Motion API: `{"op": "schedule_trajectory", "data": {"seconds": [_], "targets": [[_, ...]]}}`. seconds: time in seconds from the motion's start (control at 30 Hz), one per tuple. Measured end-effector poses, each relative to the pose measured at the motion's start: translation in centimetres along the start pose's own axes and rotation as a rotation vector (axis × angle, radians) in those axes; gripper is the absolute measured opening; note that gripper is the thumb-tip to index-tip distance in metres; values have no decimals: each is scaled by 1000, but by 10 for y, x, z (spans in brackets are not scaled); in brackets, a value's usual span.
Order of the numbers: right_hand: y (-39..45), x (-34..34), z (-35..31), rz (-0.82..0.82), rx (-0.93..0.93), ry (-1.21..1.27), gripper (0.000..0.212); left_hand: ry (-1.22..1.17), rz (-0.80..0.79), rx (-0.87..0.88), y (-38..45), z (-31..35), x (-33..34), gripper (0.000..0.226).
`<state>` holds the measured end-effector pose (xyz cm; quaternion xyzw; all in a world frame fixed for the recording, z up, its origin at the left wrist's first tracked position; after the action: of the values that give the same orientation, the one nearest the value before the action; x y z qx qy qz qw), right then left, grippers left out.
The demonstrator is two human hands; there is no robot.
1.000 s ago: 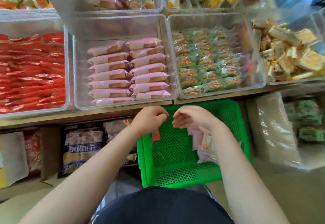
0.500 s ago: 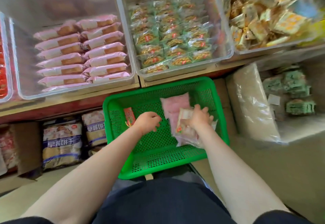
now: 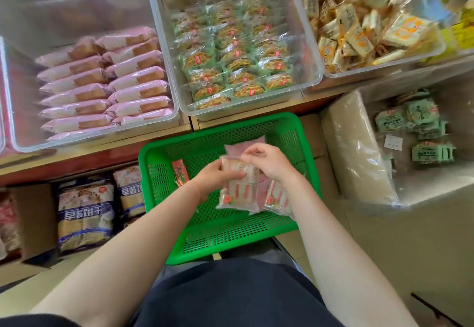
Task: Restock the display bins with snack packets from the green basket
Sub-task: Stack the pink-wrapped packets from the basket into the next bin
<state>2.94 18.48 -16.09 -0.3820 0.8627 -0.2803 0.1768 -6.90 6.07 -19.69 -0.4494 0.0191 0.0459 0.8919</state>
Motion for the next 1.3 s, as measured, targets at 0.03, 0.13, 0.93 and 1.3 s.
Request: {"op": "schedule_trajectory", "data": {"seconds": [0.03,0.13,0.93,1.3], "targets": [[1,-3,1,55,10,17,21,-91,-26,-14,-1,-2,0,57],[6,-26,16,256,81,-279,27,-231,87,-104,-3,-18,-13,52],[-18,15,36,-178,401,112,32,-654,-77,16,-54,-43,-49,64],[-30,67,-2,-490,405,447,57,-477,-235,74,-93,-39,-92,68]]}}
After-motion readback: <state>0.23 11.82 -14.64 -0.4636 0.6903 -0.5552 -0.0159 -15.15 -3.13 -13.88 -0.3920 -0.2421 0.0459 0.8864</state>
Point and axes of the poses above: each hand's wrist, its own y-axis towards the middle knuckle, its own x-axis out of the palm, z = x × y, the point moved 8 cm from there along y, towards the middle knuckle, and after that the axes turned 12 degrees about y, right-handed, at the moved point
